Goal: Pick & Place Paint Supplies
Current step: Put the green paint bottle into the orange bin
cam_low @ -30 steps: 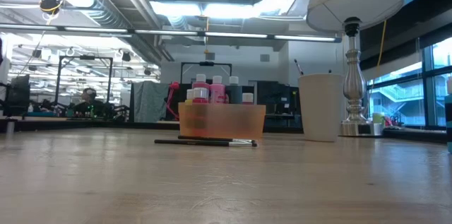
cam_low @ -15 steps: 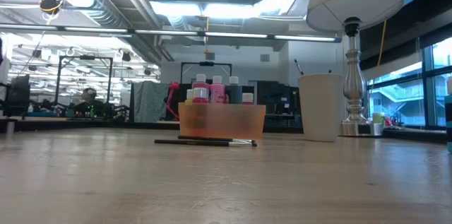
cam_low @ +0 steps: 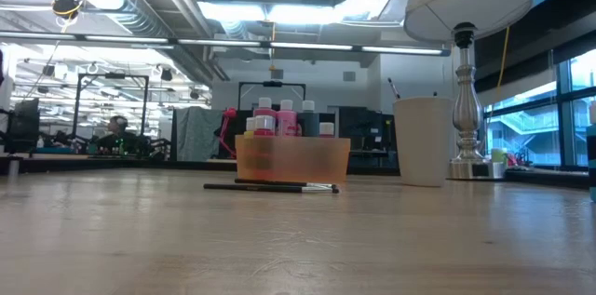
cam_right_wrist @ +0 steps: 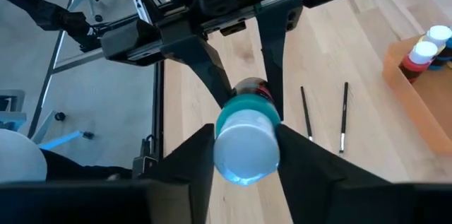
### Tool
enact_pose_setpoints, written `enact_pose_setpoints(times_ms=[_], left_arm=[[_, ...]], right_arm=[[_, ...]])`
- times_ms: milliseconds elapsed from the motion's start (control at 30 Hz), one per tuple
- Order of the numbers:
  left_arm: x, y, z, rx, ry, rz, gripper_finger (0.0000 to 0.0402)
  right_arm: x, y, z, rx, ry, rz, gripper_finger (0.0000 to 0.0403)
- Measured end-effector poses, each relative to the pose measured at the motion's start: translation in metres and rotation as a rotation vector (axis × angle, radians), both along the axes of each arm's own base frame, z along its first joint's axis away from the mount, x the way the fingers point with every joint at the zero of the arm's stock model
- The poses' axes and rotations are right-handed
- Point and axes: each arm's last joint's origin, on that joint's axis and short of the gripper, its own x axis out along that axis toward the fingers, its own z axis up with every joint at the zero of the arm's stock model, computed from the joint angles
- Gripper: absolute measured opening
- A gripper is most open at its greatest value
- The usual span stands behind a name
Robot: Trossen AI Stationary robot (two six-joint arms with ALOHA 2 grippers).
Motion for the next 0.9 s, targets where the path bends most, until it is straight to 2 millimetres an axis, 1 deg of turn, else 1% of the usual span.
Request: enact_pose_setpoints(times_ms=[67, 133, 300, 367, 533, 833, 900], left_arm=[[0.0000, 0.0001, -0.0002, -0.001, 0.001, 0.004, 0.0120], [0.0000, 0.0002, -0.0002, 0.000, 0.001, 0.007, 0.0120], [-0.0001, 0.0001, -0.0002, 0.008, 0.001, 0.009, 0.0120], [-0.0002, -0.0001, -0.0003, 0.010, 0.002, 0.008, 0.0120], [-0.0009, 0.0000, -0.0026, 0.013, 0.019, 0.011, 0.0120], [-0.0011, 0.0001, -0.0031, 0.005, 0.023, 0.020, 0.0120], [-0.0013, 0.0002, -0.0035, -0.009, 0.026, 0.027, 0.0126]], right_arm=[[-0.0001, -0.0001, -0.0002, -0.001, 0.002, 0.000, 0.0131], [-0.0001, -0.0001, -0.0002, -0.002, 0.002, 0.001, 0.0128], [0.0011, 0.0006, -0.0014, -0.007, 0.007, 0.008, 0.0150], [0.0018, 0.0010, -0.0025, -0.008, 0.013, 0.011, 0.0151], [0.0064, 0.0031, -0.0077, -0.026, 0.037, 0.029, 0.0119], [0.0079, 0.0038, -0.0098, -0.032, 0.048, 0.037, 0.0119], [0.0080, 0.0039, -0.0100, -0.033, 0.050, 0.037, 0.0119]])
